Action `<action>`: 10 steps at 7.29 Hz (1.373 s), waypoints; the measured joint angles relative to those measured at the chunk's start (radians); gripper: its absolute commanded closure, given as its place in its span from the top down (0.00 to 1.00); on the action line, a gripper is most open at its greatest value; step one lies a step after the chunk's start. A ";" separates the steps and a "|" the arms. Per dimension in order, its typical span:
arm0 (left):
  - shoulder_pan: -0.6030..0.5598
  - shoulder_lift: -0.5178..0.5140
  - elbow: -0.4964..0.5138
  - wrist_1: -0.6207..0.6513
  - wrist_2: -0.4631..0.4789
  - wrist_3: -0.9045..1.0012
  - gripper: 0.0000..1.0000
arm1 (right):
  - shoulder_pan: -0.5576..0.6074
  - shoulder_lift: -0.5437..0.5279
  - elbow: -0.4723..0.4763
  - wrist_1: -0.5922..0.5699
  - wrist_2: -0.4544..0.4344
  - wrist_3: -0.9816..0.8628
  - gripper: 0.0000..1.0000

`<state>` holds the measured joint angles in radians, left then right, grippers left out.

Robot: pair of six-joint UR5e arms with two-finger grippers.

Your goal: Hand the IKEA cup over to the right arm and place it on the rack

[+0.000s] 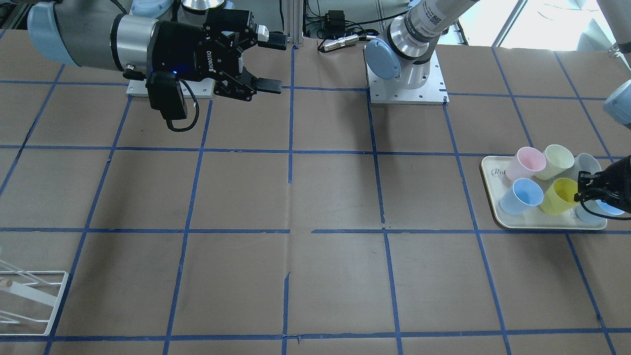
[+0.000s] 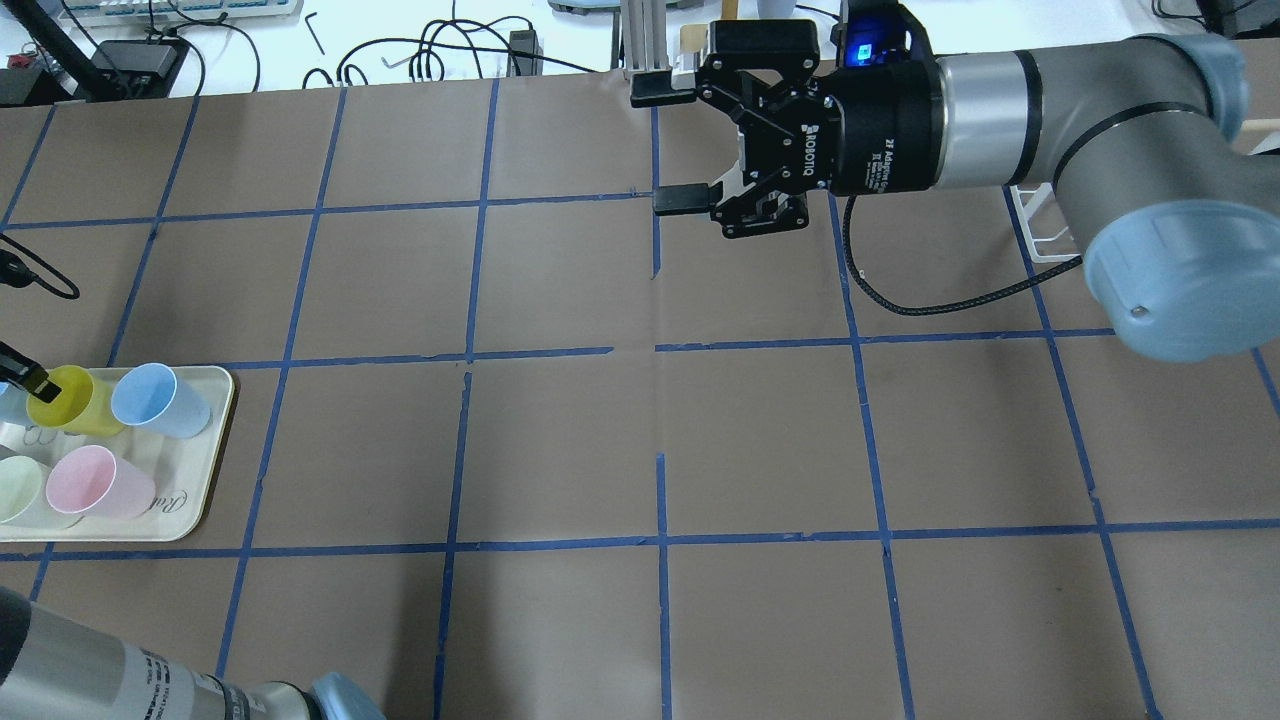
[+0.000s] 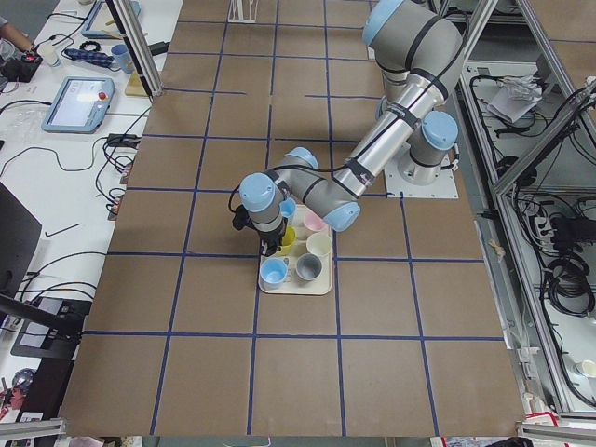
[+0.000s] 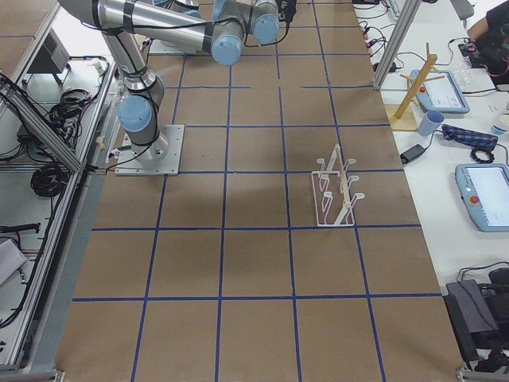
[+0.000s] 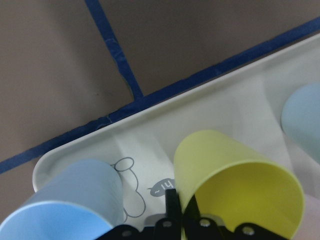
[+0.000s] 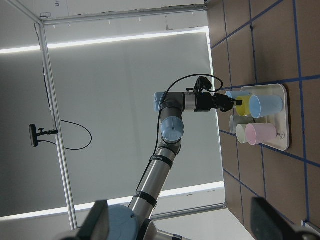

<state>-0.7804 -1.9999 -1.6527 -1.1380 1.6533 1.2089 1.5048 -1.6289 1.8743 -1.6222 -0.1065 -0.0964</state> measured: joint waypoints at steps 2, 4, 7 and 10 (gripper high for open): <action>-0.002 0.034 0.009 -0.009 -0.022 0.002 0.00 | 0.000 -0.001 -0.001 0.003 0.020 0.001 1.00; 0.010 0.090 0.036 -0.096 -0.133 0.003 0.00 | 0.000 -0.004 0.013 0.006 0.029 0.002 1.00; 0.013 0.149 0.232 -0.664 -0.409 -0.003 0.00 | 0.000 -0.007 0.038 0.006 0.031 0.089 1.00; -0.014 0.155 0.254 -1.260 -0.638 0.000 0.00 | 0.001 -0.017 0.034 -0.012 0.031 0.138 1.00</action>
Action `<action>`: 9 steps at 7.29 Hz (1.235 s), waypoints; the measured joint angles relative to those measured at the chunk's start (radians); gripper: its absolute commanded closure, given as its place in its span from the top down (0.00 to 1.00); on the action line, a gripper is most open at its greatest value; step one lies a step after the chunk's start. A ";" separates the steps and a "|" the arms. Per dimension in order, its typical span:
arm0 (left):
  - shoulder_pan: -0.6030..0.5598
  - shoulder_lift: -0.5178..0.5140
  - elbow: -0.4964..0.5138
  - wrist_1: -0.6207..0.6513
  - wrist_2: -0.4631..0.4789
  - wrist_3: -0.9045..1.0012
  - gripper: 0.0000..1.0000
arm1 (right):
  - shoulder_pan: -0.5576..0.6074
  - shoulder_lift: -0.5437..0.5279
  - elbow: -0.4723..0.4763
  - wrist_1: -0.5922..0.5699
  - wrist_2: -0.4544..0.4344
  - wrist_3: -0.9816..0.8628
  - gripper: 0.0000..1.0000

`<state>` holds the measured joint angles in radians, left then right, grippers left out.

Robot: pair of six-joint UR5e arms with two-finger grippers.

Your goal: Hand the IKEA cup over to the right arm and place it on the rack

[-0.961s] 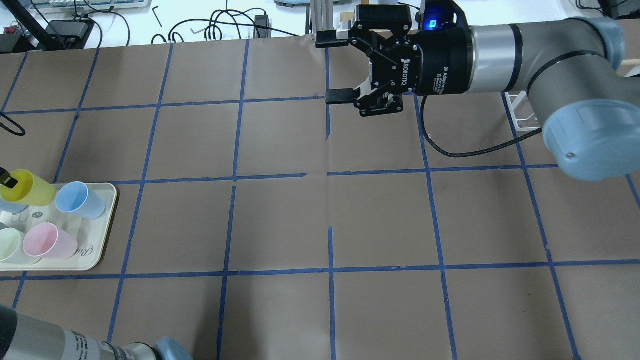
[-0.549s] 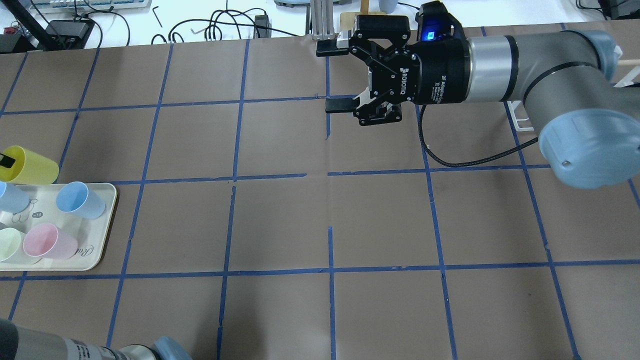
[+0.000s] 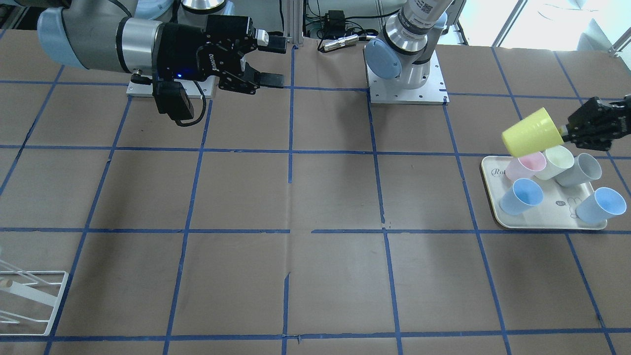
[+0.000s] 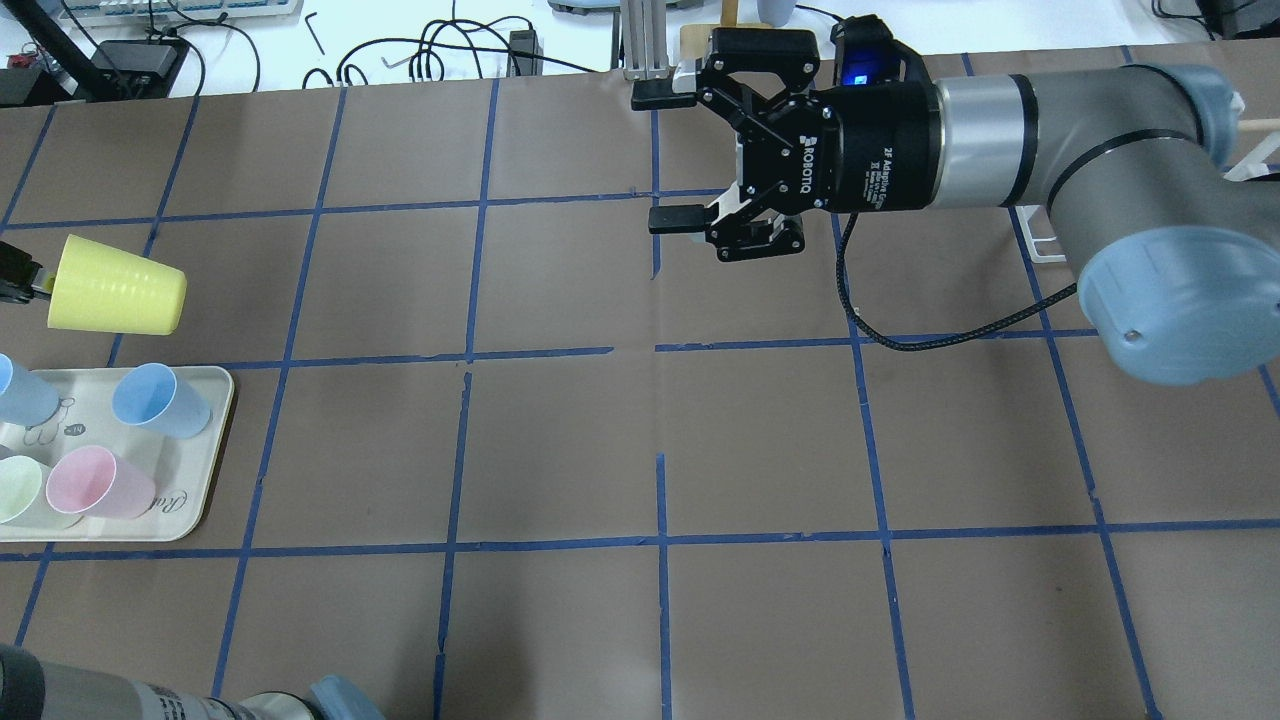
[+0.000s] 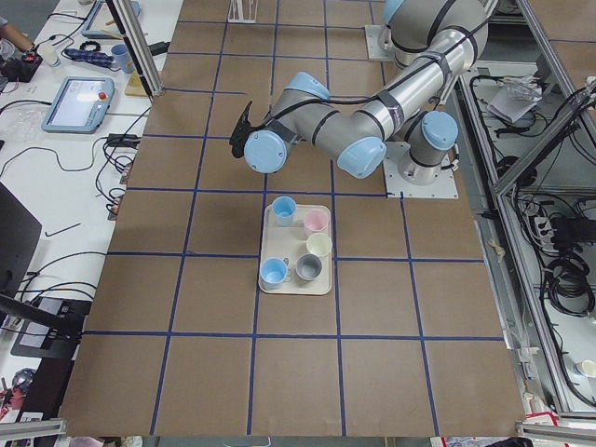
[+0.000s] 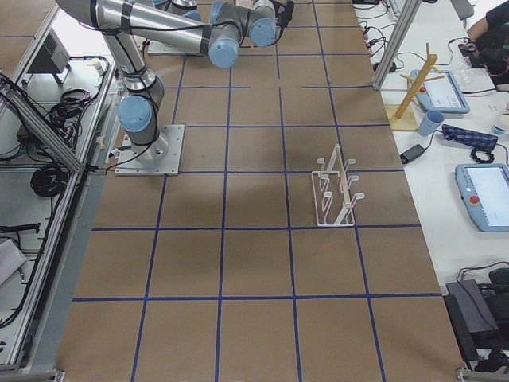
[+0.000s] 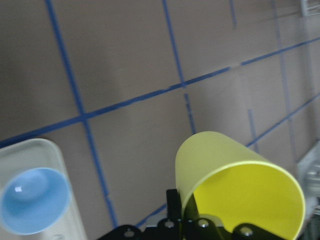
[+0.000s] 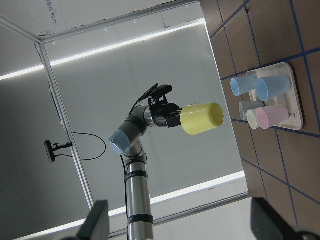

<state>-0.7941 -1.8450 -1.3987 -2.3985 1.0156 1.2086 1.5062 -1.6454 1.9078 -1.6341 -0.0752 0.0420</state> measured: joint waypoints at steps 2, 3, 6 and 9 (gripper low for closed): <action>-0.040 0.011 -0.067 -0.285 -0.071 0.010 0.00 | 0.003 -0.005 0.005 -0.077 0.000 -0.013 1.00; -0.072 0.013 -0.105 -0.379 -0.107 0.019 0.00 | 0.012 -0.003 0.009 -0.104 0.001 -0.011 1.00; -0.267 0.033 -0.184 -0.453 -0.367 0.049 0.00 | 0.040 0.001 0.012 -0.120 0.001 -0.002 1.00; -0.367 0.042 -0.192 -0.473 -0.514 0.046 0.00 | 0.060 0.009 0.013 -0.115 -0.001 0.016 1.00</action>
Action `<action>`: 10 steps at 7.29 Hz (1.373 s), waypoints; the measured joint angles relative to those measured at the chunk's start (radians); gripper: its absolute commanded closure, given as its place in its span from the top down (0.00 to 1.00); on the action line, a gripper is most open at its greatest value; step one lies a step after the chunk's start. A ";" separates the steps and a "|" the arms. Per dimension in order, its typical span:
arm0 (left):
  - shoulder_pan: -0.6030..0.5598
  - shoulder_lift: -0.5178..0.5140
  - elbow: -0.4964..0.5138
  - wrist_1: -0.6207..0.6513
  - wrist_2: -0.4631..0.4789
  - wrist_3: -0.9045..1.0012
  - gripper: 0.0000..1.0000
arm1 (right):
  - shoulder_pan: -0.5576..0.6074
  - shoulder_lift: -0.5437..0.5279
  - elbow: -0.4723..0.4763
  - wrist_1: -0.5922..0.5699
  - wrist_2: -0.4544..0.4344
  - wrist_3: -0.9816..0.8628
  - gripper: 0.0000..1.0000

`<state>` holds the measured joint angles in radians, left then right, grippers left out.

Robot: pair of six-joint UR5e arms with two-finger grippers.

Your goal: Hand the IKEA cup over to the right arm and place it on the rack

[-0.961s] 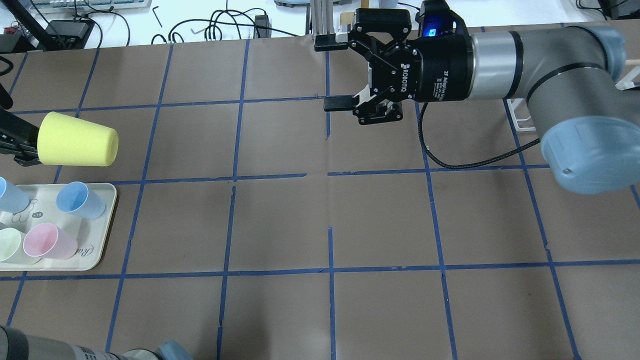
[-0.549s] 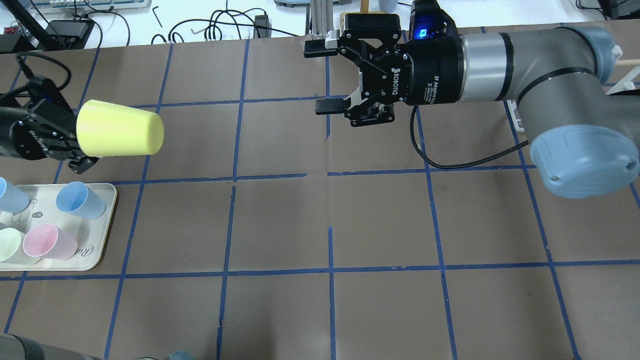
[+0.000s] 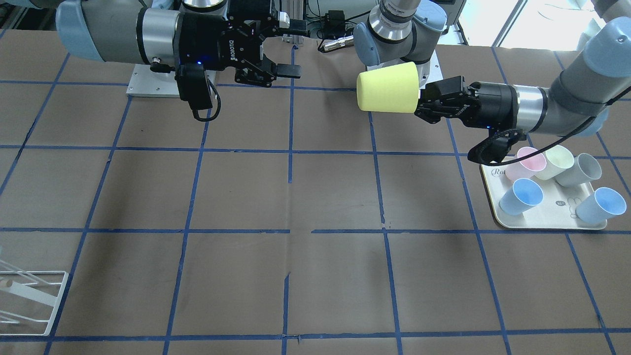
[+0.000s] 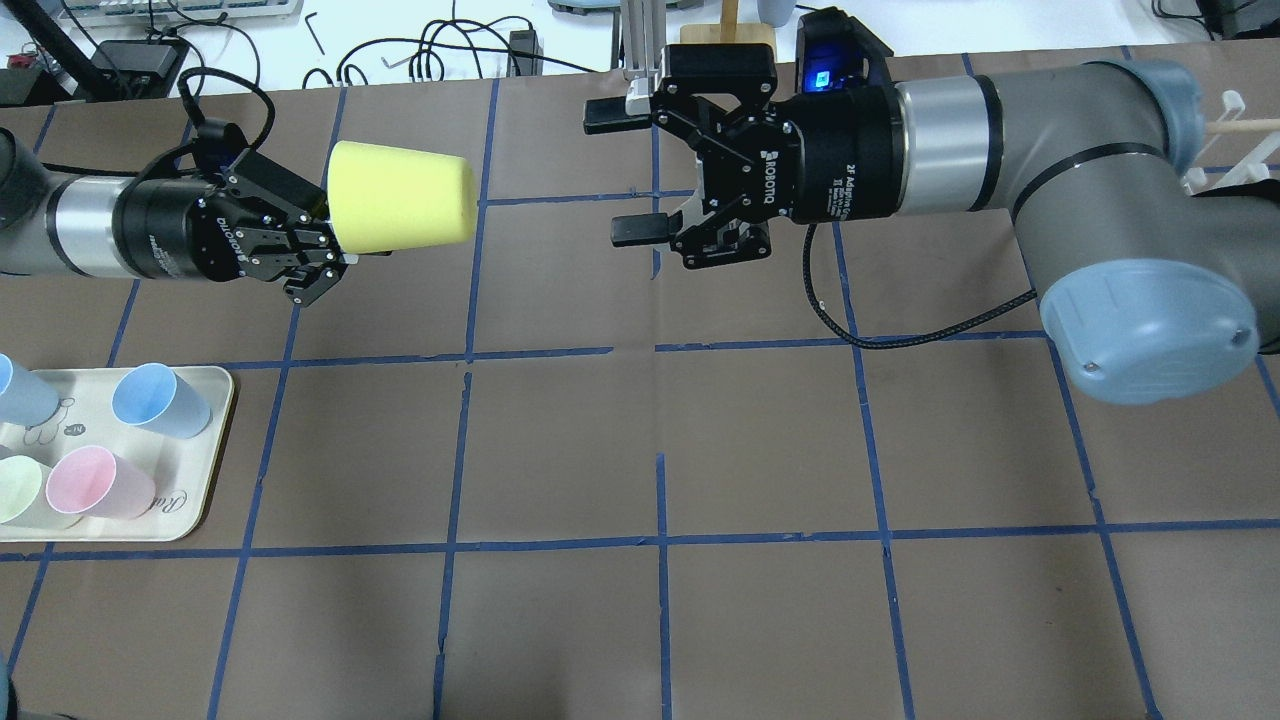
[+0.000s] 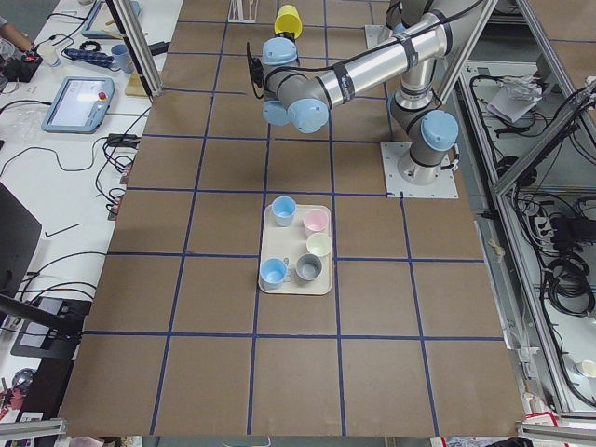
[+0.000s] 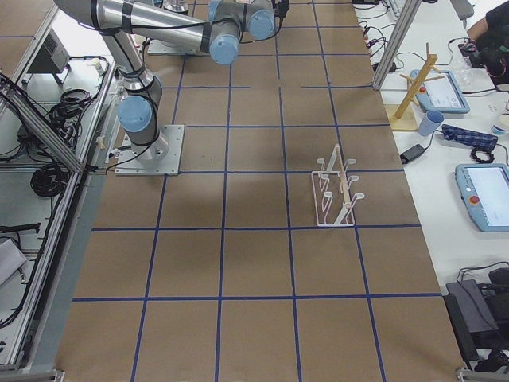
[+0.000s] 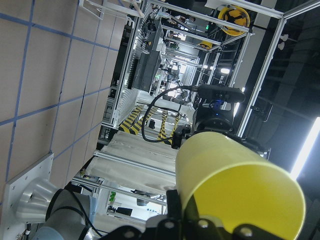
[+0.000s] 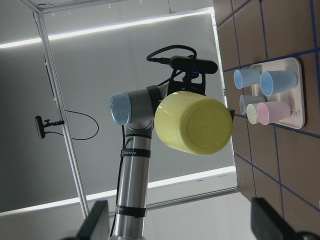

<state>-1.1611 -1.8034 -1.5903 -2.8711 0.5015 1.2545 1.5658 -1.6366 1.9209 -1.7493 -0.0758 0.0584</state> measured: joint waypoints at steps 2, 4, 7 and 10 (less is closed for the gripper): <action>-0.054 0.018 -0.001 -0.007 -0.058 0.002 0.02 | 0.002 0.023 0.001 -0.004 0.000 0.006 1.00; -0.080 0.033 -0.005 -0.008 -0.081 0.007 0.00 | 0.002 0.047 -0.002 -0.006 0.001 0.007 1.00; -0.122 0.053 -0.009 -0.008 -0.133 0.012 0.03 | 0.011 0.077 -0.012 -0.008 0.020 0.025 1.00; -0.140 0.062 -0.010 -0.007 -0.155 0.010 0.06 | 0.030 0.078 -0.021 -0.042 0.058 0.101 0.97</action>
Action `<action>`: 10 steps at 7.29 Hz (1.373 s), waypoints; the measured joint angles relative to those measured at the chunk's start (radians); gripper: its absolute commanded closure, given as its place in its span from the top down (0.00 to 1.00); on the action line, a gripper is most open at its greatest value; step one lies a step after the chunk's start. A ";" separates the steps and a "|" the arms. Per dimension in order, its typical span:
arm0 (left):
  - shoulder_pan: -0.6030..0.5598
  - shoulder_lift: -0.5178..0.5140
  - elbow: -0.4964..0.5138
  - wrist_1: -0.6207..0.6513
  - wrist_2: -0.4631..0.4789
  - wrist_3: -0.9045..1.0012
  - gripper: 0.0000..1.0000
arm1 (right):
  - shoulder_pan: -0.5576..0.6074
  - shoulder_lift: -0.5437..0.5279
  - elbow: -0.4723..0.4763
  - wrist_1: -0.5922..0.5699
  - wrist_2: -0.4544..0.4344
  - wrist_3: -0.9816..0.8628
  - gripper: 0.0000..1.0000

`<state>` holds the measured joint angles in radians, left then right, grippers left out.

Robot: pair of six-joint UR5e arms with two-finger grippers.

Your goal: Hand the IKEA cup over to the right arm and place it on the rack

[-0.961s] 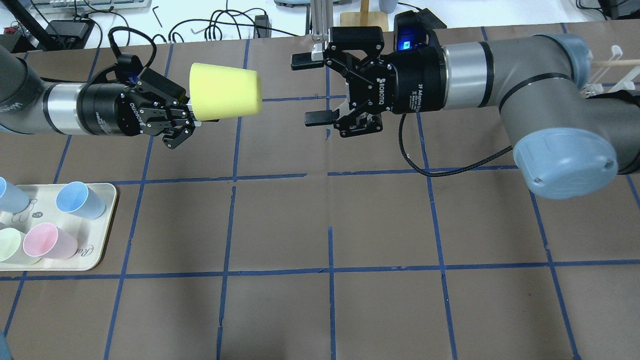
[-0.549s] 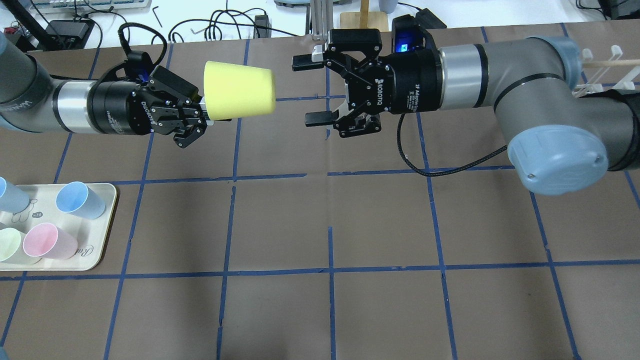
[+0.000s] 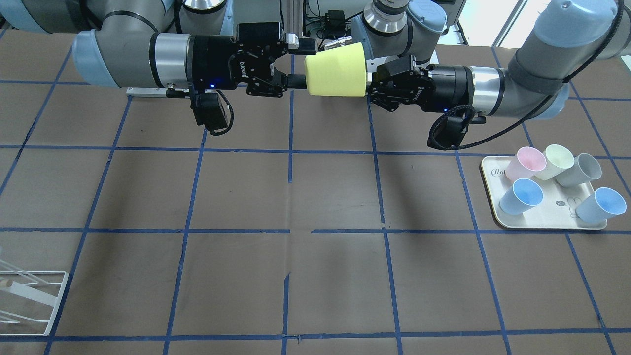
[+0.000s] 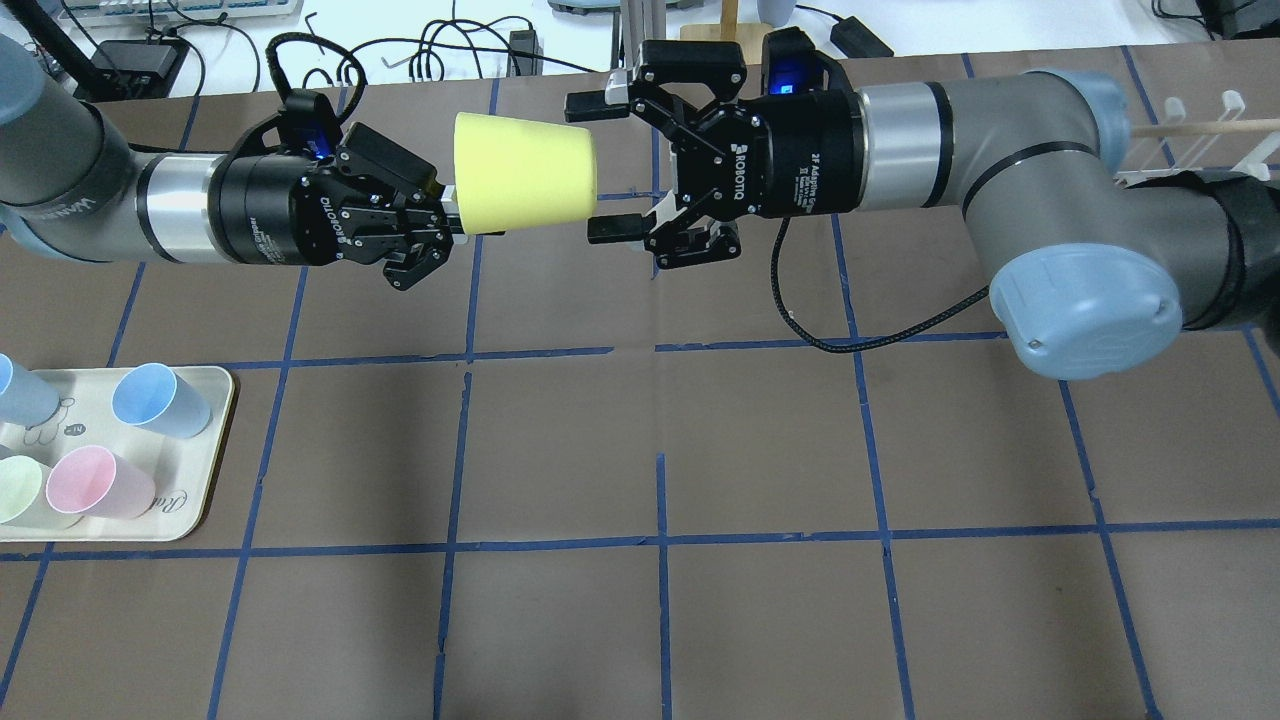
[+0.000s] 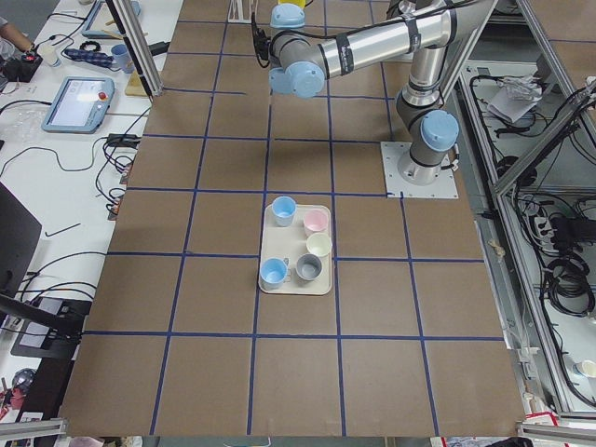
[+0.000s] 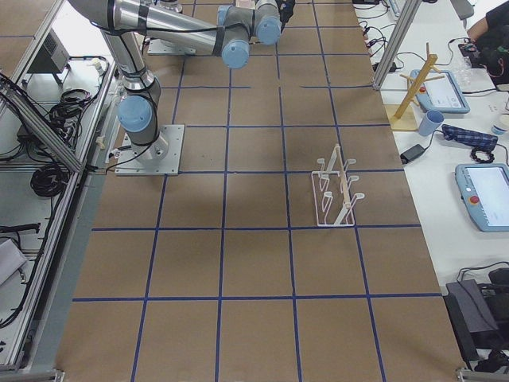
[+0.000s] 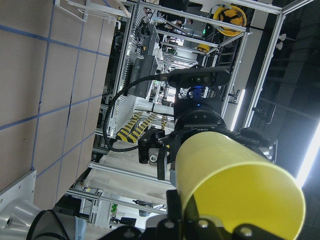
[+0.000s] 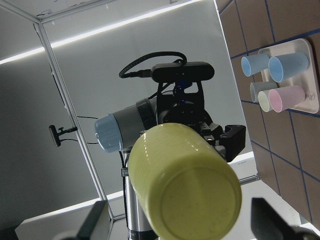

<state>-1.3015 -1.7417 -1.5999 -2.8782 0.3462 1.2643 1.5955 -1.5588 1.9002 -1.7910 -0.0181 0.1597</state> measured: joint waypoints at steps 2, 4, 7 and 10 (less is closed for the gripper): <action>-0.001 0.000 0.000 0.000 -0.001 -0.003 0.17 | 0.002 0.003 0.000 -0.029 0.004 0.019 0.77; -0.001 -0.001 0.000 0.001 -0.001 -0.003 0.17 | 0.003 0.005 -0.001 -0.041 0.007 0.031 0.60; -0.002 -0.001 0.000 0.003 -0.001 -0.005 0.37 | 0.003 0.007 0.000 -0.043 0.005 0.034 0.40; -0.002 -0.001 0.001 0.002 -0.002 -0.011 0.53 | 0.001 0.009 -0.001 -0.041 0.004 0.059 0.32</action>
<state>-1.3030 -1.7426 -1.5992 -2.8760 0.3445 1.2535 1.5970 -1.5502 1.8989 -1.8321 -0.0144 0.2187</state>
